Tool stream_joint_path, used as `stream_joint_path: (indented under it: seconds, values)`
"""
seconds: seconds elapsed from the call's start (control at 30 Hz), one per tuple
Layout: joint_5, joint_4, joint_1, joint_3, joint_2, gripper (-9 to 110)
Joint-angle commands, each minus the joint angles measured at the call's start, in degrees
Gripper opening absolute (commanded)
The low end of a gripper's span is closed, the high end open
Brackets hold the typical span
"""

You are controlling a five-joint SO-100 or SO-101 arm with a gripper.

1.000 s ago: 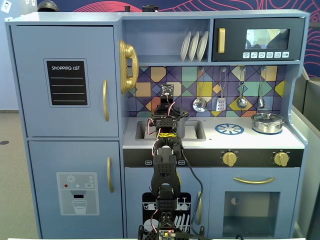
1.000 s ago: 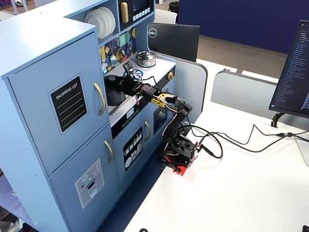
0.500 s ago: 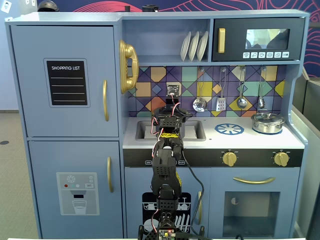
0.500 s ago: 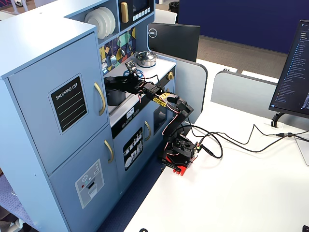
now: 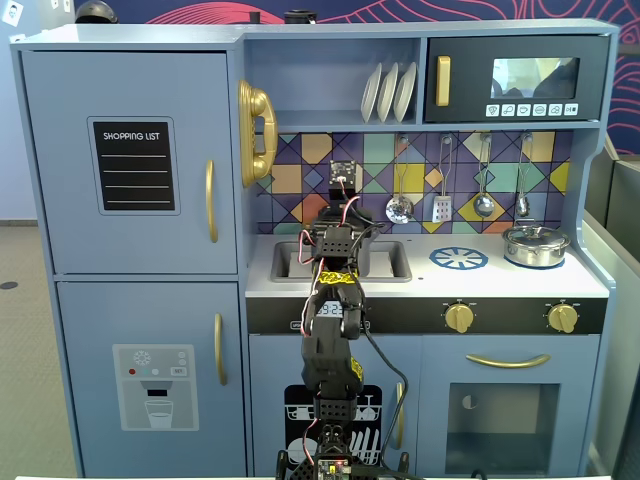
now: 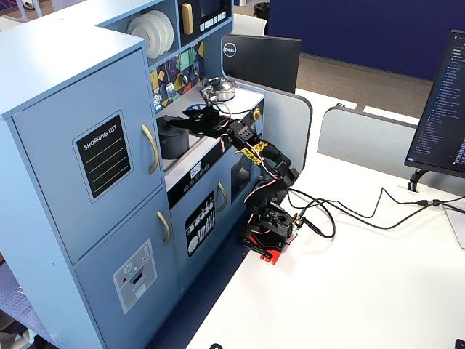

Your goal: Pick up the lid from the counter and put it on the gray recipient

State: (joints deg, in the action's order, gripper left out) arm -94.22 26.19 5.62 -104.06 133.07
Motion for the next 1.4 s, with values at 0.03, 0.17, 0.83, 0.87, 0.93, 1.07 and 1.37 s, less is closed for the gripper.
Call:
stream_joint_path:
  seconds: [0.03,0.17,0.83,0.87,0.93,1.07,1.37]
  values:
    - [-2.4,8.3,-2.8,4.8,8.4,17]
    - [-4.4,20.8,-5.6,0.8,15.5,1]
    - [5.7,46.0,-6.6,-61.6,49.0,0]
    - [7.7,47.1,-7.5,-63.5,49.0,0]
    - [7.3,50.0,-8.3,-66.7,49.0,1]
    - [9.9,56.0,-9.7,-67.9,49.0,2]
    - [7.6,61.4,-4.3,-67.9,49.0,5]
